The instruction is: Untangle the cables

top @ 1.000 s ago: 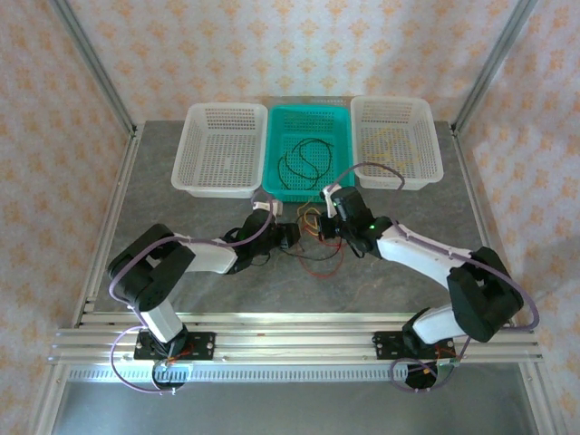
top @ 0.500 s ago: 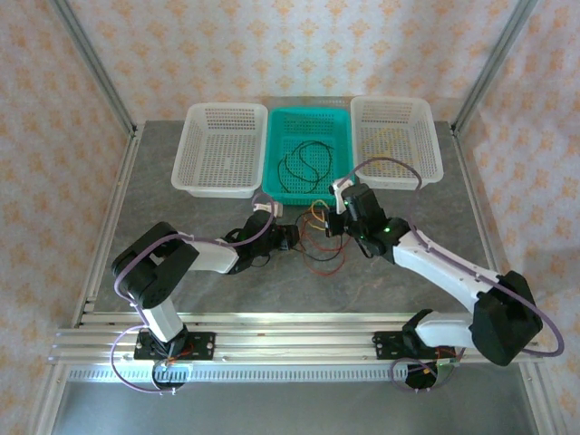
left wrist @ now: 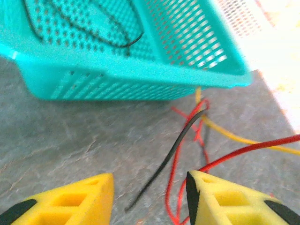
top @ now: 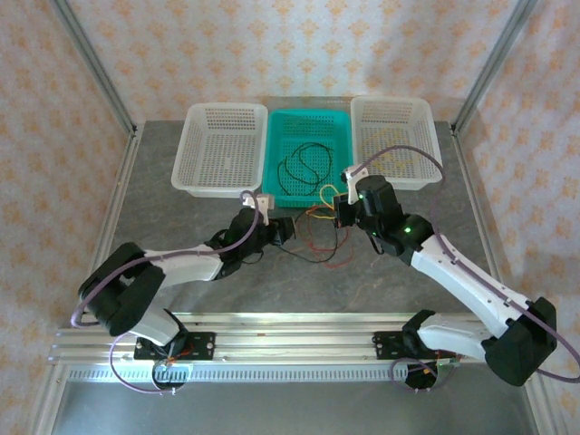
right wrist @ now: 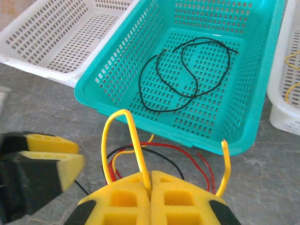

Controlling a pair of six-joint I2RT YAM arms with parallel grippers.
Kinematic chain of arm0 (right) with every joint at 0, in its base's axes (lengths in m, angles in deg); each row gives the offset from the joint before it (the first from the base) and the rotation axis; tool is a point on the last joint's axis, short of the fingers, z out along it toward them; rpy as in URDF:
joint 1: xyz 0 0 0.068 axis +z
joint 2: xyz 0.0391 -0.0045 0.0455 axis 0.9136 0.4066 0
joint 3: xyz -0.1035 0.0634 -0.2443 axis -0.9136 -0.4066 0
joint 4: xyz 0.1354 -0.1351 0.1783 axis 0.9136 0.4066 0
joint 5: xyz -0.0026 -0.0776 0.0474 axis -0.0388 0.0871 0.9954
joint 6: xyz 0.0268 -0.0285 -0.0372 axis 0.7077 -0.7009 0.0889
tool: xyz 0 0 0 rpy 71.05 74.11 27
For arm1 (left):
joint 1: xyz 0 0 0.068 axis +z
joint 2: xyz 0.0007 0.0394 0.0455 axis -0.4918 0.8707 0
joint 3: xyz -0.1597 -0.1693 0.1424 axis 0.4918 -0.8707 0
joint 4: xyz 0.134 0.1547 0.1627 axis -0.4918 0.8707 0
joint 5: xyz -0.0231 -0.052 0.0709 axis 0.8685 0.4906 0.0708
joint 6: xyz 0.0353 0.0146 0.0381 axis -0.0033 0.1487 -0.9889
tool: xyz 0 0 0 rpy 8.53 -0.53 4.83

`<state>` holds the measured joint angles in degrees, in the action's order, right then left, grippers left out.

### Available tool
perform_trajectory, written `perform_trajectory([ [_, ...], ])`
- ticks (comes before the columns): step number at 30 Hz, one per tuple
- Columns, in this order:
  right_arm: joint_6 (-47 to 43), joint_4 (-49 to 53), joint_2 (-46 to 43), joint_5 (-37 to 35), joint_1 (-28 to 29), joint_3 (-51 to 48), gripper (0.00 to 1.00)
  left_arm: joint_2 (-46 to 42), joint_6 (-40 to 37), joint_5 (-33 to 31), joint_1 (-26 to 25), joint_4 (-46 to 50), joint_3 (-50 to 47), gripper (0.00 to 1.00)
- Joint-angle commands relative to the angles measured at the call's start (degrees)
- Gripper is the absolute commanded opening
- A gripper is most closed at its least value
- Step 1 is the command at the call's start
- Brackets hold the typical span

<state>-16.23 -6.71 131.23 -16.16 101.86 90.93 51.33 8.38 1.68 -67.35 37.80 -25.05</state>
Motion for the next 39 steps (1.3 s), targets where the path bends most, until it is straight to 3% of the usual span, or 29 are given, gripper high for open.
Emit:
perform_trajectory([
  [1,-1.64,2.7,-1.39,-2.62,0.27,2.62,0.0,-3.0,-5.72,2.88,-0.45,-0.85,0.7,0.47],
  [13,-4.15,5.31,-2.41,2.39,0.27,4.15,0.0,-0.12,-12.74,19.01,-0.48,-0.45,8.12,0.51],
  [17,-4.51,5.67,-2.23,5.84,0.27,3.41,0.0,2.06,-13.52,21.59,-0.52,0.32,10.33,0.53],
  [30,-3.11,5.09,3.84,1.98,0.27,-0.98,0.0,3.84,-12.84,19.58,-0.52,-0.63,8.26,0.53],
  [39,-1.09,6.44,4.53,4.19,0.27,-1.71,0.0,3.35,-12.43,17.83,0.42,-0.69,7.06,0.51],
])
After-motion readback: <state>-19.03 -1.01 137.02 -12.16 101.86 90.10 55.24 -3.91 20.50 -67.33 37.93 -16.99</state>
